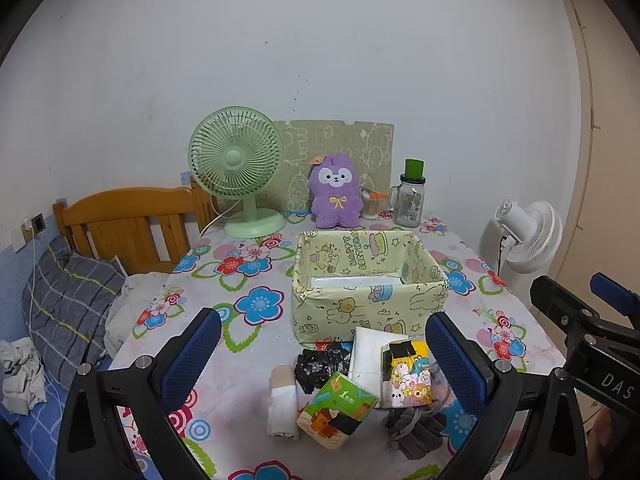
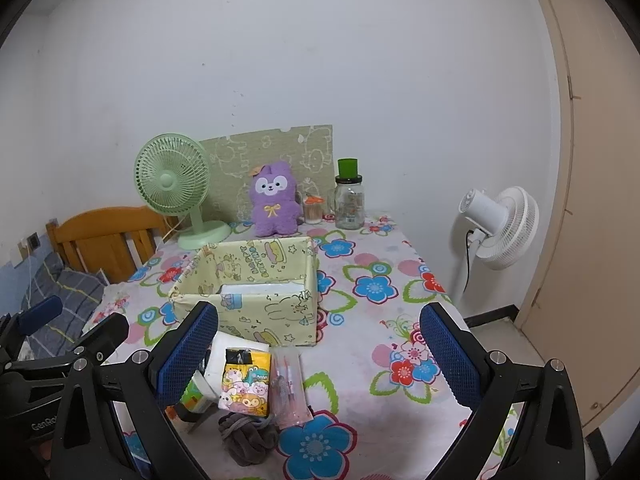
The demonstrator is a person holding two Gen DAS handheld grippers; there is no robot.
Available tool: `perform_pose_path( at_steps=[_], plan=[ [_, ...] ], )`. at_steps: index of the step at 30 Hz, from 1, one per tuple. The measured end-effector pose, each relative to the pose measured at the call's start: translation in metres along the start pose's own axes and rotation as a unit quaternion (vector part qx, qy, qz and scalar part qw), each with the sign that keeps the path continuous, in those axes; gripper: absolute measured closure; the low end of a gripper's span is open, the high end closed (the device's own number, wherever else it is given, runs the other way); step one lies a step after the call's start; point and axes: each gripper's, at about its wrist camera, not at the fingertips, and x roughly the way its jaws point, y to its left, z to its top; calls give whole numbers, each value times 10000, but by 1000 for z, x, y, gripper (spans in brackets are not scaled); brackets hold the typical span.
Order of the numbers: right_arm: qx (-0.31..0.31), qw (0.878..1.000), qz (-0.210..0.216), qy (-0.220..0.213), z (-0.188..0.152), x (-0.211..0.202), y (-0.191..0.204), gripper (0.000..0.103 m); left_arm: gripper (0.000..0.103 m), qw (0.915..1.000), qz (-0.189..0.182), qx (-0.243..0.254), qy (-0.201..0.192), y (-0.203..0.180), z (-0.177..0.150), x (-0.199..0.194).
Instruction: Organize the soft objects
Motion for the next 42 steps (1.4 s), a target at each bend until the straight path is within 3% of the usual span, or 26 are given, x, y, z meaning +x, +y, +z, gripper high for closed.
perform_pose_path(
  at_steps=[42],
  plan=[
    [54,9999,46,-89,3,-3,2,1,1,9999,-45,-41,-85,-2,0,1]
  ],
)
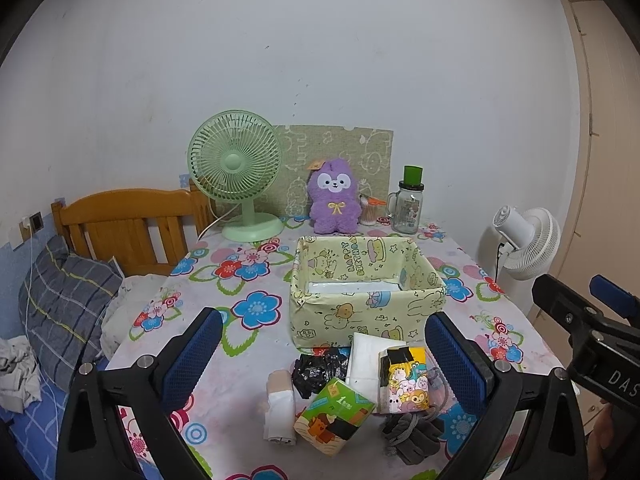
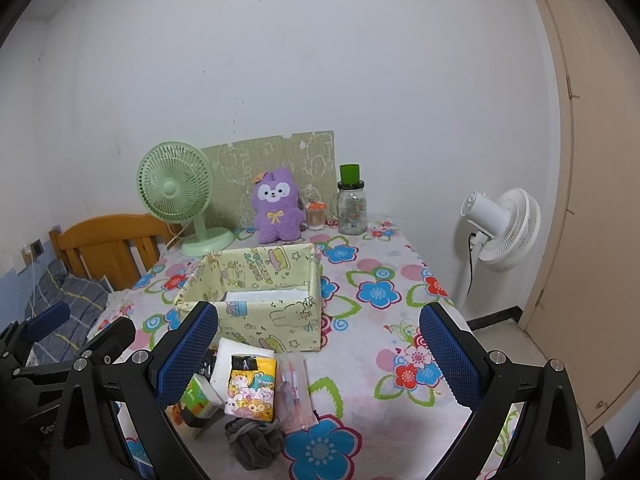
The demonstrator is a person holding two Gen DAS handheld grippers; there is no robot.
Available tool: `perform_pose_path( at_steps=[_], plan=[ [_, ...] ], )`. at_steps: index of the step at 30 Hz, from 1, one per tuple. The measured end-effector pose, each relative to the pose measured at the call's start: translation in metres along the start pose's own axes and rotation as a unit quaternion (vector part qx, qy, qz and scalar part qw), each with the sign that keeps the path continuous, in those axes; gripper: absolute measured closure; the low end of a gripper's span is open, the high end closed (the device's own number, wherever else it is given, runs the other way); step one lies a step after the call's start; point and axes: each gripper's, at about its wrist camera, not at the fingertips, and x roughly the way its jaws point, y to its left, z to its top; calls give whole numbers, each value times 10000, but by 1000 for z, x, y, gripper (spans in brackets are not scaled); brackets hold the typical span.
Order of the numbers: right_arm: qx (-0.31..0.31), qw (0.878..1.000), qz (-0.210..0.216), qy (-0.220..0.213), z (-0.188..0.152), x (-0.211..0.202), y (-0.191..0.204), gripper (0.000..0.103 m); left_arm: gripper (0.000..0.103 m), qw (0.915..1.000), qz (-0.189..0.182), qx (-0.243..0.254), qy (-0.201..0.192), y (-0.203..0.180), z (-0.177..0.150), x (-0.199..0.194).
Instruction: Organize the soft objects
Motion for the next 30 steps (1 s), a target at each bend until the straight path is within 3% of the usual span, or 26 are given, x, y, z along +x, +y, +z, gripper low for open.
perform_pose_path(
  at_steps=[16,30],
  plan=[
    [47,9998,96,152,-2,10,-2,1,1,10000,36,-6,74,3,-1,7],
    [29,9991,154,397,-6,40,3,1,5,9986,-91,-35,524,7,-9,40]
  ],
)
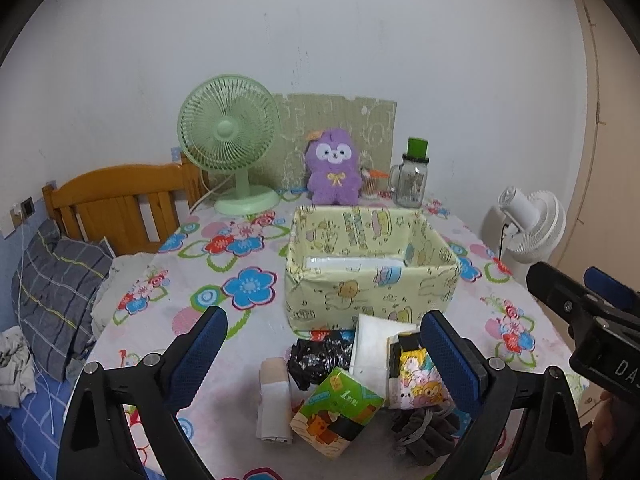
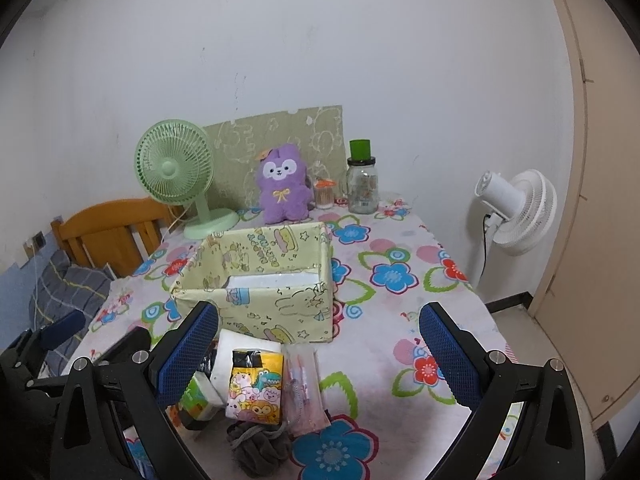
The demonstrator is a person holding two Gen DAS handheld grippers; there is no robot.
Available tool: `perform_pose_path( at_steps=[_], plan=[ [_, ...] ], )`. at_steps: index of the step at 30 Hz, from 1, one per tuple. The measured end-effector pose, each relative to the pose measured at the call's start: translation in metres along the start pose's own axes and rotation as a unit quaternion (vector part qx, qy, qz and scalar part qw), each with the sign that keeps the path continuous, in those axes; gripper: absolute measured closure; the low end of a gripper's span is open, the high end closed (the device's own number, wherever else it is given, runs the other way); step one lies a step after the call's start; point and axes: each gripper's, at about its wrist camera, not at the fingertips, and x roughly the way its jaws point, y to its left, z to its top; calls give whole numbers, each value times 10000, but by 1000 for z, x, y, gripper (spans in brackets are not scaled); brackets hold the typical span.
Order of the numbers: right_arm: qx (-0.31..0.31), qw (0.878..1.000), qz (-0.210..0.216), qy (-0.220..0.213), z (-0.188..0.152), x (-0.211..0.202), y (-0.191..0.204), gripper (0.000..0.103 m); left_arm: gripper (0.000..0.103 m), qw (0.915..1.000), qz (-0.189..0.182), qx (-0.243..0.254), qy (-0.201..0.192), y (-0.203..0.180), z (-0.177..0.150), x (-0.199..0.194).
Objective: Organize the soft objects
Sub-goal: 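Grasp the small green printed box with the left tool while the right tool grasps the yellow cartoon tissue pack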
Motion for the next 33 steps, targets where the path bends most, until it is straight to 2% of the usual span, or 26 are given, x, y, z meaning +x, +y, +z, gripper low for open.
perform_pose_path(
  at_steps=[13,33],
  plan=[
    [-91,9989,69,454,-11,40,8,4,7,9988,-158,50,454,0,-14,35],
    [-252,9938,307,1035,-39,72,34,6,8,9950,-372,105,919,7,-43,56]
  ],
)
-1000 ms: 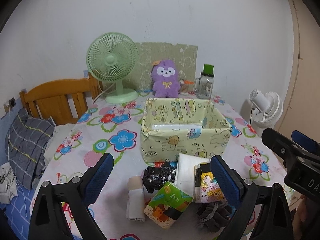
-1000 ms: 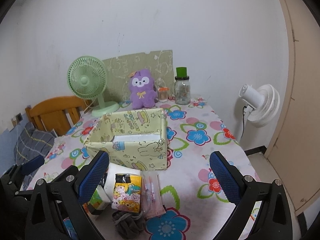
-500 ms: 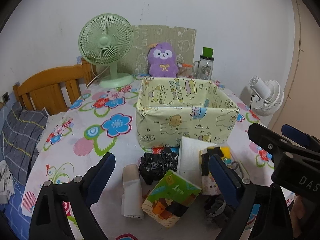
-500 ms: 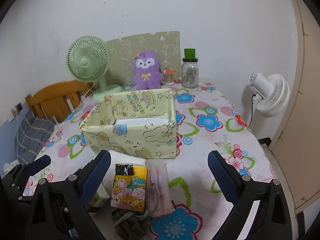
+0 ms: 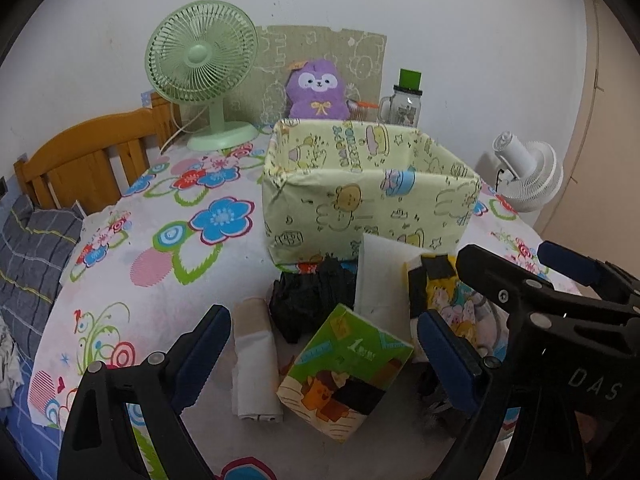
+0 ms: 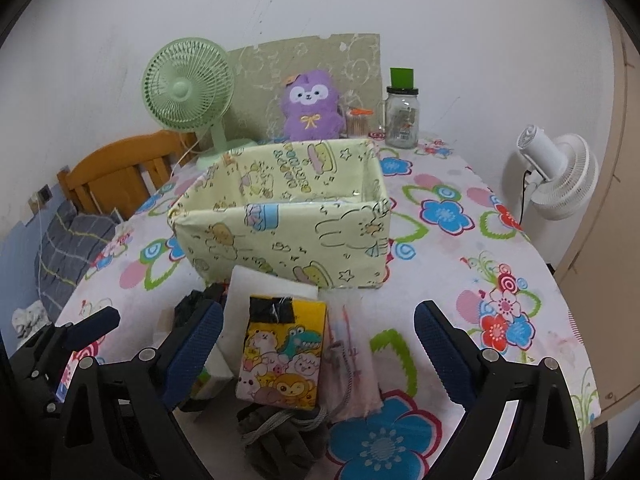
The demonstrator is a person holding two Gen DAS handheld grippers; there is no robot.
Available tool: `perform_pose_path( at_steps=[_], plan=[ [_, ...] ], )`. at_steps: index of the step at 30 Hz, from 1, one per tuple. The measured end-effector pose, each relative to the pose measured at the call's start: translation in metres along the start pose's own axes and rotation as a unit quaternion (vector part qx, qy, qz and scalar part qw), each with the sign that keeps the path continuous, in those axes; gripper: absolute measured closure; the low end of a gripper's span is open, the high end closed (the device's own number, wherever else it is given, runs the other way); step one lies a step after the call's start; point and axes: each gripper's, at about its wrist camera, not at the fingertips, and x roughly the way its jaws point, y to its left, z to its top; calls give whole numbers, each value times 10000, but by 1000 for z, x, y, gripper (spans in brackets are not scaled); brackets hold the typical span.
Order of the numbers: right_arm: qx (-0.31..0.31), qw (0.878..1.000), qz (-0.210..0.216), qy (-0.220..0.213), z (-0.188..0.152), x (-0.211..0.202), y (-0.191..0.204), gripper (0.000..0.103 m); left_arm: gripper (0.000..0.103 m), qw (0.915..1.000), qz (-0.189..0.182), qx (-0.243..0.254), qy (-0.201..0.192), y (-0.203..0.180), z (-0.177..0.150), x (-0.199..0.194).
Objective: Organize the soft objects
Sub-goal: 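Grasp the small green printed box with the left tool while the right tool grasps the yellow cartoon tissue pack, then lift both held items and carry them over the fabric storage box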
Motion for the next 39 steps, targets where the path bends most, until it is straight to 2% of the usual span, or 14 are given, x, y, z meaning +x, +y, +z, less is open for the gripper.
perform_pose_path(
  at_steps=[5,11,18,21,26,29,31,35,39],
  plan=[
    [-48,9999,26,102,-5,5,4,6,8,9999,-26,27,111,2,-5,6],
    [-117,9995,88,289,-9,15,10,12,8,9997,-112,43,222,2,-9,13],
    [-166,9987,145,459,-13,27,14,27,14,9988,-248,6,412,2,-13,25],
    [-206,9982,174,527,-13,32,16,31,20,9986,-295,13,430,2,-13,27],
    [-281,9971,227,675,-16,41,22,34,41,9980,-327,28,531,2,-13,34],
    [-300,9962,231,782,-17,46,23,44,54,9978,-283,-6,603,5,-14,38],
    [-293,9958,236,838,-18,49,24,47,56,9976,-338,-74,594,8,-13,38],
    [-288,9960,234,813,-17,50,24,48,67,9978,-336,-89,558,8,-12,37],
    [-286,9962,227,794,-17,48,24,49,70,9981,-329,-78,520,8,-12,35]
  ],
)
